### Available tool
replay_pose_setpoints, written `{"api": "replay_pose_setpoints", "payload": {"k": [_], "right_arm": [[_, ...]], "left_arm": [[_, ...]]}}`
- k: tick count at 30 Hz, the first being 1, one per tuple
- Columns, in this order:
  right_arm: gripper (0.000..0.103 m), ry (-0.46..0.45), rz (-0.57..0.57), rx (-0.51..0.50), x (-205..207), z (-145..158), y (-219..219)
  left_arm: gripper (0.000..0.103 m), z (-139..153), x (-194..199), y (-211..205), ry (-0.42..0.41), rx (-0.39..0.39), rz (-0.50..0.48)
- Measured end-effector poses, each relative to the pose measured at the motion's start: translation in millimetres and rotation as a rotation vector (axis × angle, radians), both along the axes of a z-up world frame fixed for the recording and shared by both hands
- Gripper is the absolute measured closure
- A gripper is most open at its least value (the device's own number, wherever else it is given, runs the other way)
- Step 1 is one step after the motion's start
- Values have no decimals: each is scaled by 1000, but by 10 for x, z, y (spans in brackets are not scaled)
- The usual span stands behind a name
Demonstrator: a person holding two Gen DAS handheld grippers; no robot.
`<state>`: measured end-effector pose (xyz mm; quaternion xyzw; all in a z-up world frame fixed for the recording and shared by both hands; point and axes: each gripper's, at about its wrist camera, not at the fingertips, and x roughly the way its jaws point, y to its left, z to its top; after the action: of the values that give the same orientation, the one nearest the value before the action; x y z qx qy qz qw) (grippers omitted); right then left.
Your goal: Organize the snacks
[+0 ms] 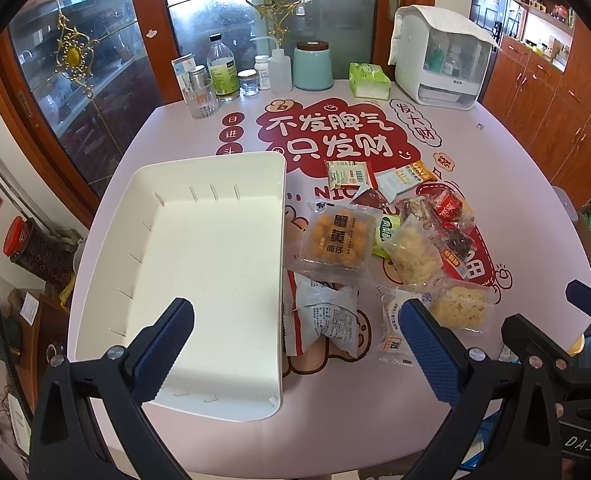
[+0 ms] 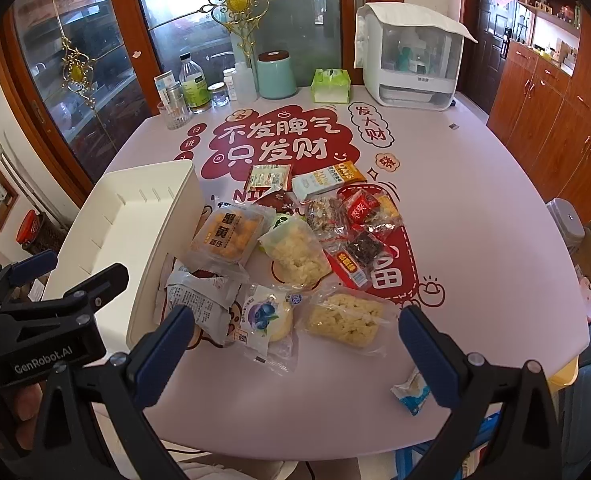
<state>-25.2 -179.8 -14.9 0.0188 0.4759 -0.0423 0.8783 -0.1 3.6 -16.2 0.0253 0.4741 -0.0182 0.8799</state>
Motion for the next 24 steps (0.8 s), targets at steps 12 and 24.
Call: {"api": "replay_pose_setpoints", "payload": {"k": [12,24], "right_arm": [[0,14,1,18,81,-40,-6],[0,19,2,24,133,-52,-33]], "left_arm": [[1,-45,8,8,6,1,-3],[1,-88,122,-13,10,7,-10]]}}
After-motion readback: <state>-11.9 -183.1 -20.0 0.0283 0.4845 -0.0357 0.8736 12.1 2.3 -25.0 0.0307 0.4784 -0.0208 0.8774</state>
